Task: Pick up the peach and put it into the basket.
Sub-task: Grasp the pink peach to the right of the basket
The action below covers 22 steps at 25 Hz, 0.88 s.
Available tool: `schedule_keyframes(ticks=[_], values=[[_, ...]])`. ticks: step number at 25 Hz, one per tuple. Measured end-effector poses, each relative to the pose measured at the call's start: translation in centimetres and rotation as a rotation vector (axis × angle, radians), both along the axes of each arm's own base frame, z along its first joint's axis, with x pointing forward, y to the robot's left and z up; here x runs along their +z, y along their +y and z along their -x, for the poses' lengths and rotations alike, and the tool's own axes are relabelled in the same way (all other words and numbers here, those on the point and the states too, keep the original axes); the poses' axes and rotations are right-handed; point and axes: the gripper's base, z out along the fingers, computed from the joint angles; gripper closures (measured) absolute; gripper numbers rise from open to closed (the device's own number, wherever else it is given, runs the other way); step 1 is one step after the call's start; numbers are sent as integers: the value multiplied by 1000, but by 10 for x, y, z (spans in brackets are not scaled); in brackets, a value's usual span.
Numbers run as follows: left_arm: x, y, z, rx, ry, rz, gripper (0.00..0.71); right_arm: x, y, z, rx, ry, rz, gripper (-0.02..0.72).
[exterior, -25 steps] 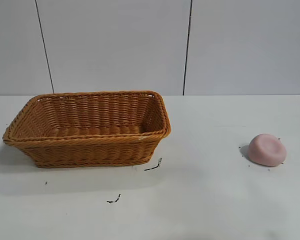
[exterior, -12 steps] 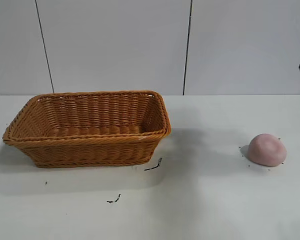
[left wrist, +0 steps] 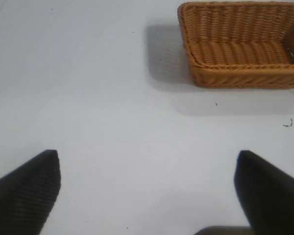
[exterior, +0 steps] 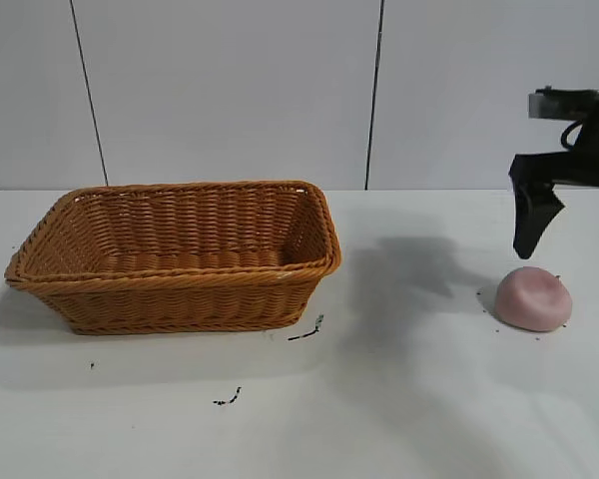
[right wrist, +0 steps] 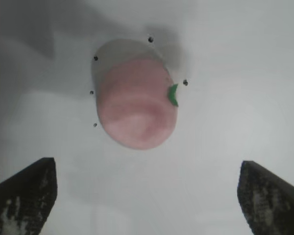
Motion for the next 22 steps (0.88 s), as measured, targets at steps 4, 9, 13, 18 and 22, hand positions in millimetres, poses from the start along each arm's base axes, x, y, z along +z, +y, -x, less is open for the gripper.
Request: schedule_keyframes(ticks=[4, 9, 13, 18, 22], values=[[0, 0, 0, 0, 0, 0, 17, 1, 6, -4, 13, -46, 2, 8], [0, 0, 0, 0, 0, 0, 17, 2, 6, -9, 11, -104, 4, 8], [0, 0, 0, 0, 0, 0, 17, -6, 6, -10, 10, -91, 4, 8], [0, 0, 0, 0, 0, 0, 17, -22, 6, -11, 10, -58, 5, 8], [0, 0, 0, 0, 0, 0, 17, -28, 6, -12, 10, -46, 5, 8]])
